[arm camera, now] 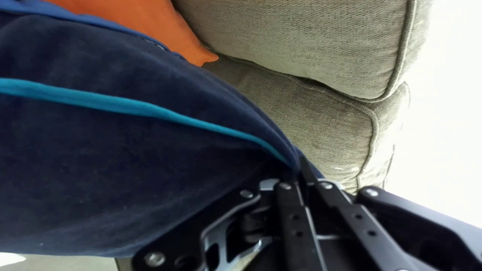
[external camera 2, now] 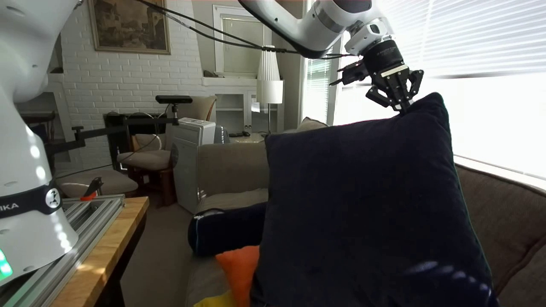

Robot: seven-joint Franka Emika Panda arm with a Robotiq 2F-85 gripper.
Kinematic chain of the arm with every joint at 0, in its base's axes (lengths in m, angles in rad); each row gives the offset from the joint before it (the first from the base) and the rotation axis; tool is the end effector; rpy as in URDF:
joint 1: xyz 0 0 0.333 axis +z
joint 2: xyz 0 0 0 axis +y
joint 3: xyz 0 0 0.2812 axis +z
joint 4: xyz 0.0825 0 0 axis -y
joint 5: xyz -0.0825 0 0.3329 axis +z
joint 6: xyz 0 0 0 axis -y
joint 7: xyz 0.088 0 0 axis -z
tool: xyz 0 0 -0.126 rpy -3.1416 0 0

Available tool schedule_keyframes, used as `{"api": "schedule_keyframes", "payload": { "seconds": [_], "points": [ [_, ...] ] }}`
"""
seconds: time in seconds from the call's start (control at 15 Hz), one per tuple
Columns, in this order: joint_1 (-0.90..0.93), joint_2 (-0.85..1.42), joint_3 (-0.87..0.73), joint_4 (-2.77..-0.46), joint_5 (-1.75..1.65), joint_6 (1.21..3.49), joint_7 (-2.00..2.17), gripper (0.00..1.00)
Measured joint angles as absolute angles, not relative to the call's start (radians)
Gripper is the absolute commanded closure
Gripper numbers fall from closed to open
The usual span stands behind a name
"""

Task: Put the blue pillow on the orange pillow

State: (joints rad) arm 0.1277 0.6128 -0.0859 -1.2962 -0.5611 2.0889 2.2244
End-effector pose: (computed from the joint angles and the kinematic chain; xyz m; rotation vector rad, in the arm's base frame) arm 0.6838 0.0068 0.3871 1.6818 -2.4082 0.8760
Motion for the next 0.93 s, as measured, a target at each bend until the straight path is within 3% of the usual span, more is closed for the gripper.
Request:
{"api": "schedule_keyframes", "payload": {
  "seconds": [0.2, 0.33, 0.4, 0.47, 0.6, 0.93],
  "points": [
    [0.141, 0.694, -0.110, -1.204, -0.553, 2.059, 2.224, 0.98],
    [0.151, 0.739, -0.123, -1.157, -0.550, 2.042, 2.224, 0.93],
    [0.157, 0.759, -0.128, -1.137, -0.549, 2.032, 2.224, 0.98],
    [0.162, 0.776, -0.133, -1.118, -0.548, 2.024, 2.224, 0.68],
    [0.172, 0.808, -0.142, -1.088, -0.541, 2.010, 2.224, 0.68],
    [0.189, 0.861, -0.157, -1.019, -0.523, 1.992, 2.224, 0.34]
  ]
}}
